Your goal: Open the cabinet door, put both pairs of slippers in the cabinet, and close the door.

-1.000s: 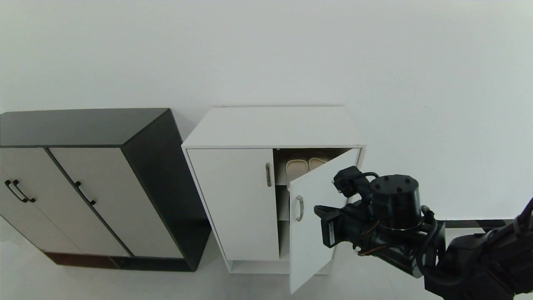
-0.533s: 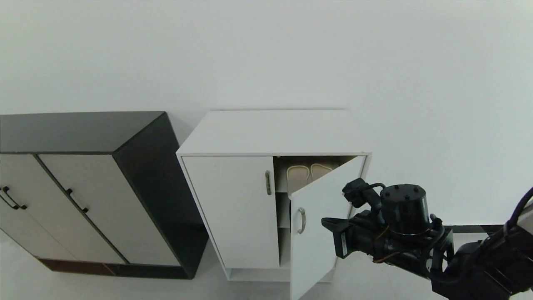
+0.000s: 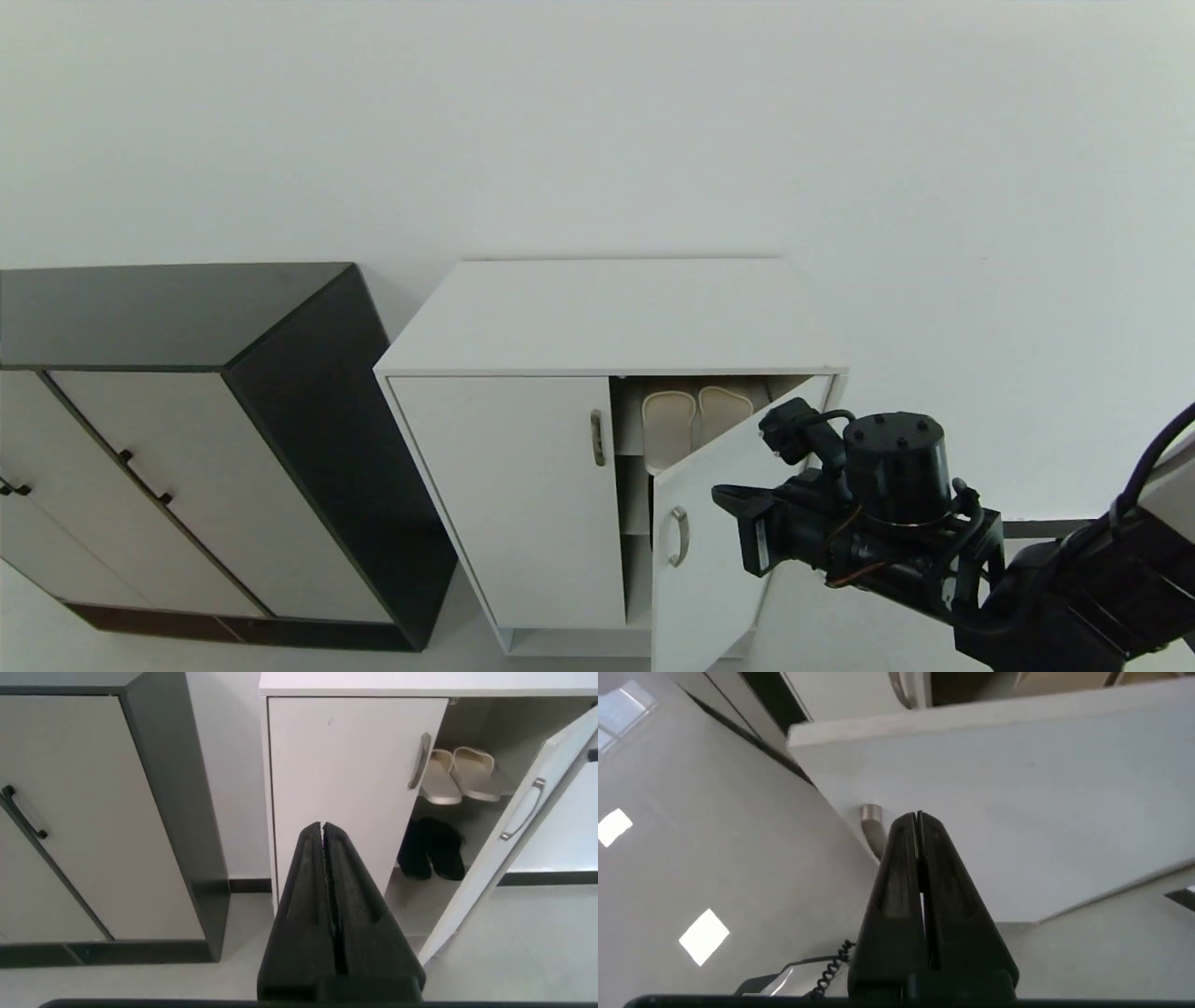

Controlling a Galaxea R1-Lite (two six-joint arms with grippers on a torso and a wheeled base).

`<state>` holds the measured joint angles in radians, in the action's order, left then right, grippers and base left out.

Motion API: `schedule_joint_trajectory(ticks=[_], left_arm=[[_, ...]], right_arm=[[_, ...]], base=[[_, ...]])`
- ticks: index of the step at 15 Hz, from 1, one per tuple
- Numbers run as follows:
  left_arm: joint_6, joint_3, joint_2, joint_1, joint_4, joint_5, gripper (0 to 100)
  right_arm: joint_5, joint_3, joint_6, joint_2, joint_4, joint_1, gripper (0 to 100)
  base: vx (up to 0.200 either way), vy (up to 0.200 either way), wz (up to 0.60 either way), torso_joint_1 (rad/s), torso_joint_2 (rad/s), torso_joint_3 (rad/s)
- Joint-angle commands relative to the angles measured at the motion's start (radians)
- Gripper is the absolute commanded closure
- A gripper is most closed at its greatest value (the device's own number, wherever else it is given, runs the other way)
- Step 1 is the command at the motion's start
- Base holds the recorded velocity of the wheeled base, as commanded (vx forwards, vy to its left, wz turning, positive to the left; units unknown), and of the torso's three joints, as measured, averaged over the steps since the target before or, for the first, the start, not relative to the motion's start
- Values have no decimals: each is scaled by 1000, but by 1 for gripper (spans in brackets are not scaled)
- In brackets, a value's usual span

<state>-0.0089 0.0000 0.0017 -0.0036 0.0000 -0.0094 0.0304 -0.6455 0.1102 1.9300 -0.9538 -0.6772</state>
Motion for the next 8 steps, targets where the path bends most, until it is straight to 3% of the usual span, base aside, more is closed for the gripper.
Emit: schedule_joint_trajectory(ticks=[1, 8], left_arm=[[0, 0, 0, 1, 0, 0, 100], [0, 0, 0, 1, 0, 0, 100]], right_arm=[[0, -17, 0, 29, 0, 1, 100], [0, -141, 0, 149, -23, 44, 100]], base=[[0, 0, 0, 0, 0, 0], [0, 0, 0, 0, 0, 0]])
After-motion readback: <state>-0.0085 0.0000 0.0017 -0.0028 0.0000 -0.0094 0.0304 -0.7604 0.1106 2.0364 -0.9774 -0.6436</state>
